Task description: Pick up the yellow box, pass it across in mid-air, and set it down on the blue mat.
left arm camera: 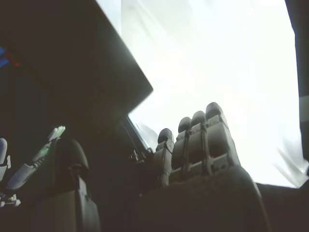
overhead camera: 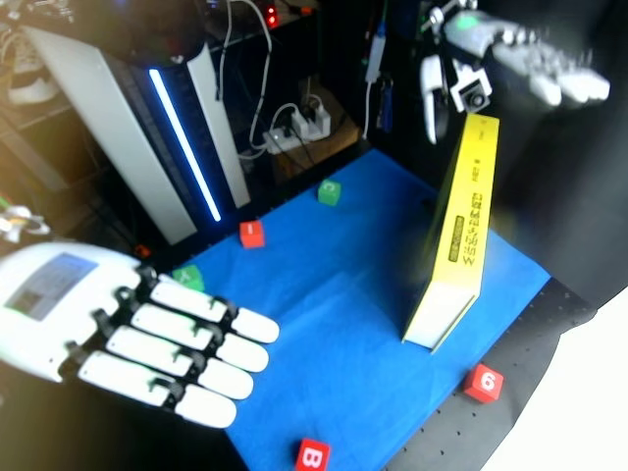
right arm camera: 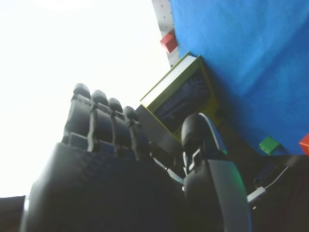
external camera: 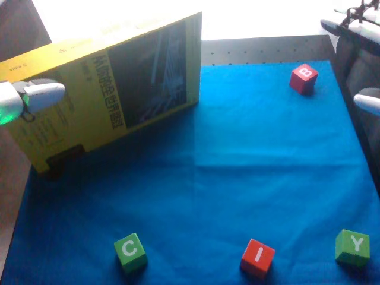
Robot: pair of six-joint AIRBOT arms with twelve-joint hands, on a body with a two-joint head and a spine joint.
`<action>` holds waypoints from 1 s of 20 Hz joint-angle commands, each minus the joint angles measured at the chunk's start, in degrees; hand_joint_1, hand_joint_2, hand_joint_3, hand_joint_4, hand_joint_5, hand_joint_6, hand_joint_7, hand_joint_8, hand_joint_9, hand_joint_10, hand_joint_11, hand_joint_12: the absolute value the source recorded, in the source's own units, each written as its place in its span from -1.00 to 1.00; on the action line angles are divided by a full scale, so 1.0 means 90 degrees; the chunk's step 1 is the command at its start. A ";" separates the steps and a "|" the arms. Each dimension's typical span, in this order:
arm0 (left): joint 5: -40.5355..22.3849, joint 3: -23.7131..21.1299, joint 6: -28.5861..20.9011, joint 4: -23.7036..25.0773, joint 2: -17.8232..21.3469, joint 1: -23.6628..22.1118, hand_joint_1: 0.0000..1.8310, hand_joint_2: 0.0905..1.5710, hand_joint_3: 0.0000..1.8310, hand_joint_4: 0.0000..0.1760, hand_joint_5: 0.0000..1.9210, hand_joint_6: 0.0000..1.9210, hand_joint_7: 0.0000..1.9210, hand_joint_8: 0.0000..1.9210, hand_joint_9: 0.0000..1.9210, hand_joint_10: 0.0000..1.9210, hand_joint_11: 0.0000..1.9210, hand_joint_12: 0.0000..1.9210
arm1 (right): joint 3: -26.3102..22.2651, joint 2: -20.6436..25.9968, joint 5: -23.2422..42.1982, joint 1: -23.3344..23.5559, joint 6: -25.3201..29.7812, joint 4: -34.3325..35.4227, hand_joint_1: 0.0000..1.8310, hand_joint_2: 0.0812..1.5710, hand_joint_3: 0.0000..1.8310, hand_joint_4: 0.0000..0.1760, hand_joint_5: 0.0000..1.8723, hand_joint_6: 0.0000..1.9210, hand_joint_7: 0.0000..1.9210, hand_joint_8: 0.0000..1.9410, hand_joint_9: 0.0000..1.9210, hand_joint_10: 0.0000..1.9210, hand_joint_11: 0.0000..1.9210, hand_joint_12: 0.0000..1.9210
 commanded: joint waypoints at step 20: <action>0.0367 0.0515 0.0010 -0.0144 -0.0581 -0.0446 0.40 0.50 -0.96 -1.00 0.28 1.00 0.45 1.00 0.60 1.00 0.70 1.00 | 0.0022 -0.0055 0.0689 0.0099 -0.0029 0.0026 -0.48 0.73 -1.00 -0.26 -1.00 -1.00 -1.00 -1.00 -1.00 -1.00 -1.00 -1.00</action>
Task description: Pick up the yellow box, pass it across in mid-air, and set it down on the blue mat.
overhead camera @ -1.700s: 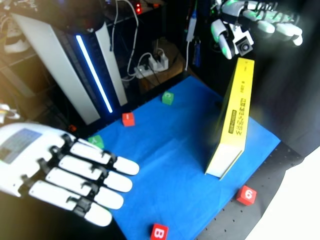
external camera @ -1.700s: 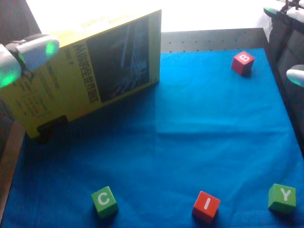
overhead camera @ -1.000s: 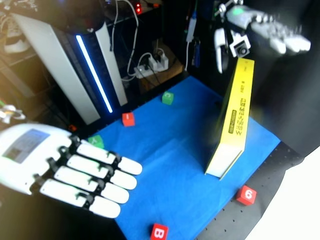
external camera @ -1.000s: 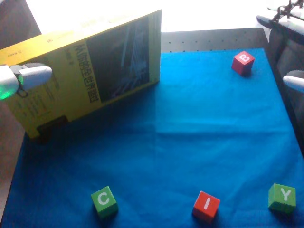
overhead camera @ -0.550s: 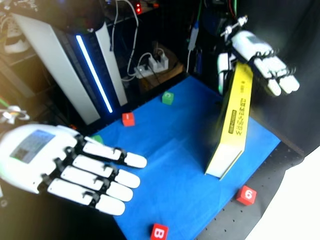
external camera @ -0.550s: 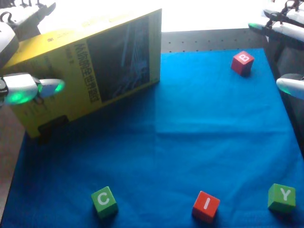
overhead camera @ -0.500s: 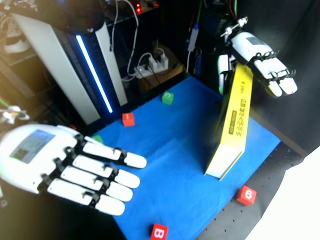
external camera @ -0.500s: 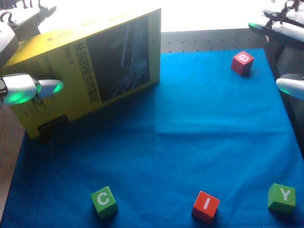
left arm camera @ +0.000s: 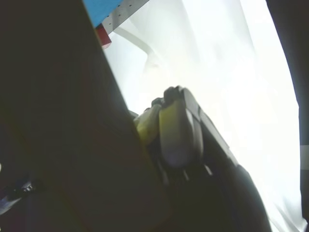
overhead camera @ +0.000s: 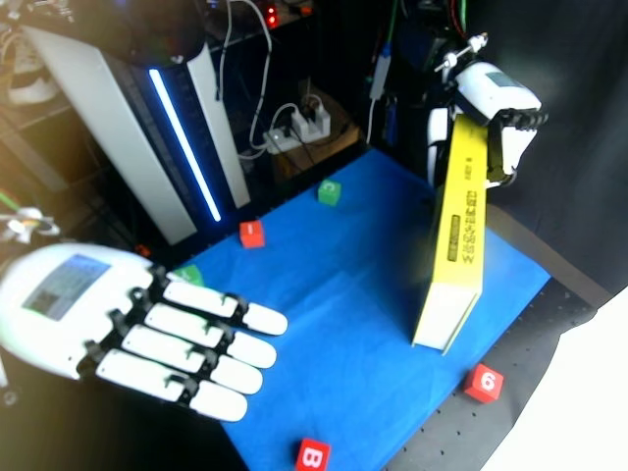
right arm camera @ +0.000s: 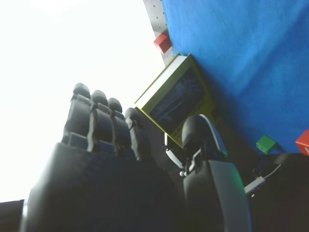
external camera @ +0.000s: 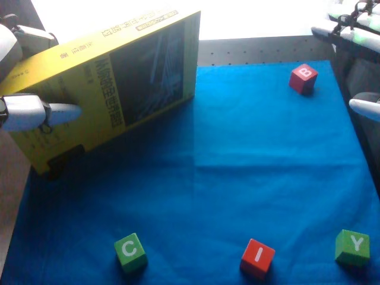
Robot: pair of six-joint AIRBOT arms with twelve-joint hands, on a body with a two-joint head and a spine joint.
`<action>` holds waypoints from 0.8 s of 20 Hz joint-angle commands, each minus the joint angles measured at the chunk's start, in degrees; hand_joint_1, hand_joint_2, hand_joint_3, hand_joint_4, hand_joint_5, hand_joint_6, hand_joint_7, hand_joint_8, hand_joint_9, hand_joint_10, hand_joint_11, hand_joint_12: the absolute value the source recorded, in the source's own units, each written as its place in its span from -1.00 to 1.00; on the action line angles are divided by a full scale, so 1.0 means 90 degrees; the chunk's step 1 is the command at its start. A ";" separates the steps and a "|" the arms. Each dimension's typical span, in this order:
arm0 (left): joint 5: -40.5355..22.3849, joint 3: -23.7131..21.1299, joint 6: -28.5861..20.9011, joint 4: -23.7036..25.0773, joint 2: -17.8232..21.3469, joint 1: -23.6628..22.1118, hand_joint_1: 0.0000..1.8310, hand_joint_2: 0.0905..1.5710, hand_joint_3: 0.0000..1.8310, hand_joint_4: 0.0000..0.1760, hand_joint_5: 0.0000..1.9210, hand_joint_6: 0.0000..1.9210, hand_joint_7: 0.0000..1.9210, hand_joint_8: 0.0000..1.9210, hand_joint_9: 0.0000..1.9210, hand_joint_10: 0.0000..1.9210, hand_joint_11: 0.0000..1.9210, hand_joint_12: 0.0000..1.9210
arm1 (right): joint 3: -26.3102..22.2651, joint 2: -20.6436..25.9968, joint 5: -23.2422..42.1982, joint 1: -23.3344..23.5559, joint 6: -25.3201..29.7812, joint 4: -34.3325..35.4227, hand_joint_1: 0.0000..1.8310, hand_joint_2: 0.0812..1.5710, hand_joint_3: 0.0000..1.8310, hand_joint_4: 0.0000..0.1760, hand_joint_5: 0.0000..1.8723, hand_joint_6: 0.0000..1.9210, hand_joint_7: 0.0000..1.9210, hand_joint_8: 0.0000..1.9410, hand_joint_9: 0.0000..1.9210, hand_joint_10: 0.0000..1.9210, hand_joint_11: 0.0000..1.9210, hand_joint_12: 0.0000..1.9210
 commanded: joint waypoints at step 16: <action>-0.1809 -0.0570 0.0014 0.1269 0.0406 -0.0087 0.44 0.49 -1.00 -1.00 0.15 1.00 0.36 1.00 0.53 1.00 0.61 1.00 | -0.0402 0.0173 0.1612 0.0998 -0.0011 -0.1141 -0.40 0.45 -1.00 -0.35 -1.00 -1.00 -1.00 -1.00 -0.98 -0.99 -1.00 -0.24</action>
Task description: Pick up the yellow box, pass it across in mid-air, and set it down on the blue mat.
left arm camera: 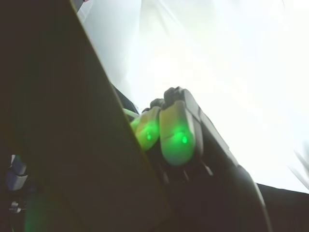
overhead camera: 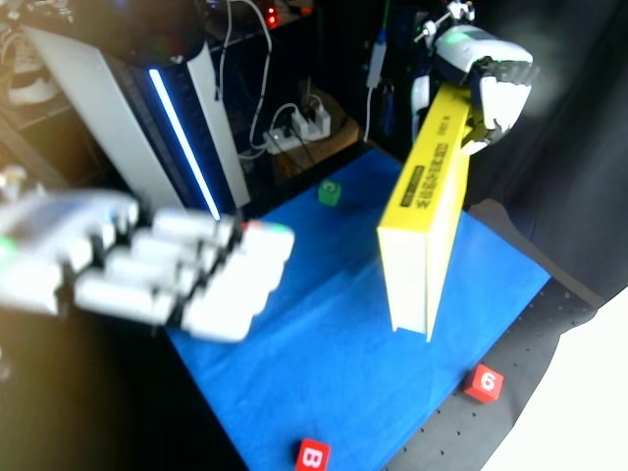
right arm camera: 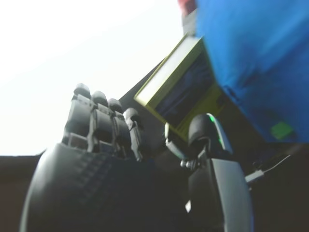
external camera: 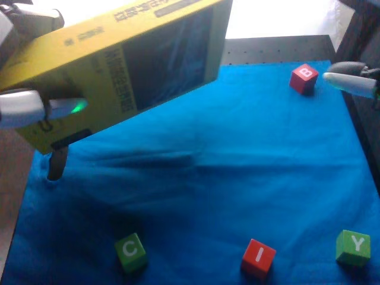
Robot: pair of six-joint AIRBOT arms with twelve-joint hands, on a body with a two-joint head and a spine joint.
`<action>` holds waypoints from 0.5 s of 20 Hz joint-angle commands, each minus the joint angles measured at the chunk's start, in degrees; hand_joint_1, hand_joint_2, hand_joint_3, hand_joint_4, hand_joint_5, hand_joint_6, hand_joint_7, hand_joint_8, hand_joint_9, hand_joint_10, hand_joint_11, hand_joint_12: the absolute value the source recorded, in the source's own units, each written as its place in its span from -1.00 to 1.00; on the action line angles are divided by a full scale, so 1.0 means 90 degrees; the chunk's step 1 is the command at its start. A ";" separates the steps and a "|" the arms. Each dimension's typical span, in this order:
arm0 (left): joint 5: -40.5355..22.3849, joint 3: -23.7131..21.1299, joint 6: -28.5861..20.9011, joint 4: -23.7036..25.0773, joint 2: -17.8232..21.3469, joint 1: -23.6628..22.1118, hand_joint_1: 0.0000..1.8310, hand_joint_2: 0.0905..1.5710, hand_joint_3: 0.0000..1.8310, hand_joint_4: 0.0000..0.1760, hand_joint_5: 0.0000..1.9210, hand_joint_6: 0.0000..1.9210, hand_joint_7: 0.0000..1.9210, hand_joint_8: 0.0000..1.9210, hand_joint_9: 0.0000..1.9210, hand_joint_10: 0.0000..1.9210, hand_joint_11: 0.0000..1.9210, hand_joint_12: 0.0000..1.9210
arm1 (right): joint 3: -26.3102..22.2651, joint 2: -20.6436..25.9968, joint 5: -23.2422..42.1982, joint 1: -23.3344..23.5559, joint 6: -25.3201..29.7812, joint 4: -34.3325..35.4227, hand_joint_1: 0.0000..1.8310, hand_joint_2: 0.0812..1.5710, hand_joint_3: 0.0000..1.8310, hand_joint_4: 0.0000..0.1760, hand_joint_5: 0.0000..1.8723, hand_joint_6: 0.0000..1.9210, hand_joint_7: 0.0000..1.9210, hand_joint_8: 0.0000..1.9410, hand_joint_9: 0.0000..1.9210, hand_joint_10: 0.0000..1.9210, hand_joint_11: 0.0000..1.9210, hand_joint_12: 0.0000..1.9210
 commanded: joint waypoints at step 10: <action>-0.0110 0.0194 -0.0329 0.1266 -0.0579 -0.0775 0.40 0.47 -1.00 -1.00 0.20 1.00 0.40 1.00 0.53 1.00 0.64 1.00 | 0.0417 -0.0692 -0.0354 0.0817 -0.0018 -0.0222 -0.38 0.39 -0.99 -1.00 -1.00 -1.00 -1.00 -1.00 -1.00 -1.00 -1.00 -1.00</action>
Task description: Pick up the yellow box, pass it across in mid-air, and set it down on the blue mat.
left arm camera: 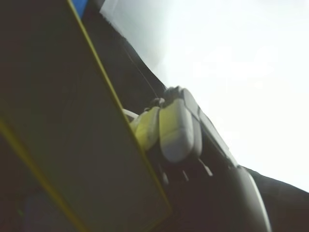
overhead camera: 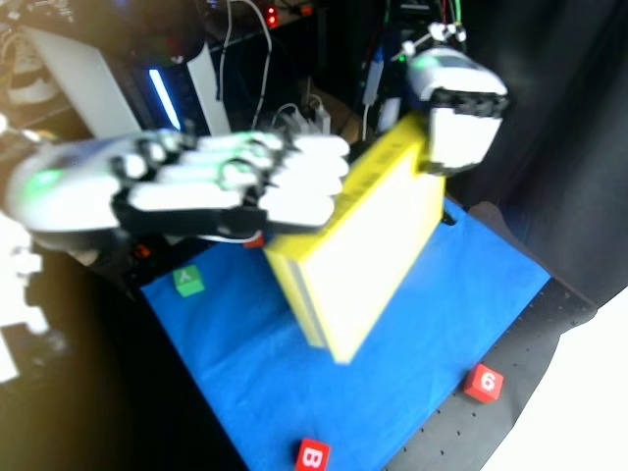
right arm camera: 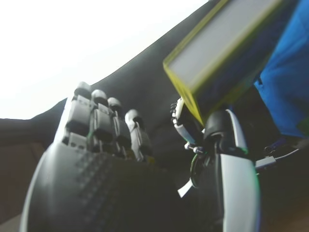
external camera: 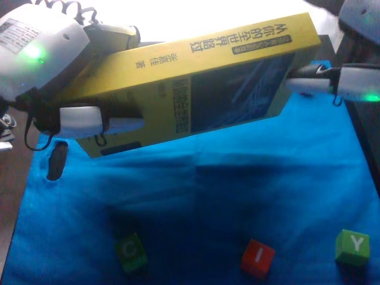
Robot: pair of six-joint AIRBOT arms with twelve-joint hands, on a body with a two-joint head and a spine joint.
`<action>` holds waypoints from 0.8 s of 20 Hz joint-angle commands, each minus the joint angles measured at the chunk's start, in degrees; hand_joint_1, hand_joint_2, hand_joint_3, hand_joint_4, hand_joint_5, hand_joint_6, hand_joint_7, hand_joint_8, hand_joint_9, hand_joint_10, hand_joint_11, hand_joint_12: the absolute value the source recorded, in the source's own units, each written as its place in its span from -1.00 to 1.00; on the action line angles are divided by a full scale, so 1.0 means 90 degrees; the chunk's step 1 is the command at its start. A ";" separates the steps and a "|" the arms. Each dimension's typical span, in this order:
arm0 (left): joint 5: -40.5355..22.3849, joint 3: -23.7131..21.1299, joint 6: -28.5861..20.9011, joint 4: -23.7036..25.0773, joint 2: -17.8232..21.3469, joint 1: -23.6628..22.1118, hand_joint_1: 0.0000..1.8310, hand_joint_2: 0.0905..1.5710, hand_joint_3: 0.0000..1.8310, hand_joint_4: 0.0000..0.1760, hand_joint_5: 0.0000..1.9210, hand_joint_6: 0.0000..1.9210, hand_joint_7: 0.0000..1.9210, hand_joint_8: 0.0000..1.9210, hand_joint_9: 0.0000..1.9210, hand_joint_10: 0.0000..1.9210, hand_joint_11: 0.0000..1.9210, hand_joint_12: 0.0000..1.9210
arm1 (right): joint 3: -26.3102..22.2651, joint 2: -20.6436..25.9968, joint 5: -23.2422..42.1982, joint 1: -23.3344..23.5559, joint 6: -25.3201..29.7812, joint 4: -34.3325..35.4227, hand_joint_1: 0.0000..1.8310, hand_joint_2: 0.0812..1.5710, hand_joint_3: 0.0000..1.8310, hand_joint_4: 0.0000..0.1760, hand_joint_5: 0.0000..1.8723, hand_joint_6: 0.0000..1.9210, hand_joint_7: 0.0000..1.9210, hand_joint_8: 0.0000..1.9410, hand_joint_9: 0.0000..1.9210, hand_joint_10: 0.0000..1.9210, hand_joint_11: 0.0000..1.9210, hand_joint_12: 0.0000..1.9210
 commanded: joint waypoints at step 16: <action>-0.1791 -0.0176 -0.0227 0.0452 0.0034 -0.0100 0.48 0.44 -1.00 -1.00 0.17 1.00 0.44 1.00 0.58 1.00 0.66 1.00 | 0.0480 -0.0684 -0.0534 0.0117 -0.0022 0.0227 0.26 0.49 -1.00 -1.00 -0.25 0.91 -0.01 0.97 0.23 0.99 0.37 1.00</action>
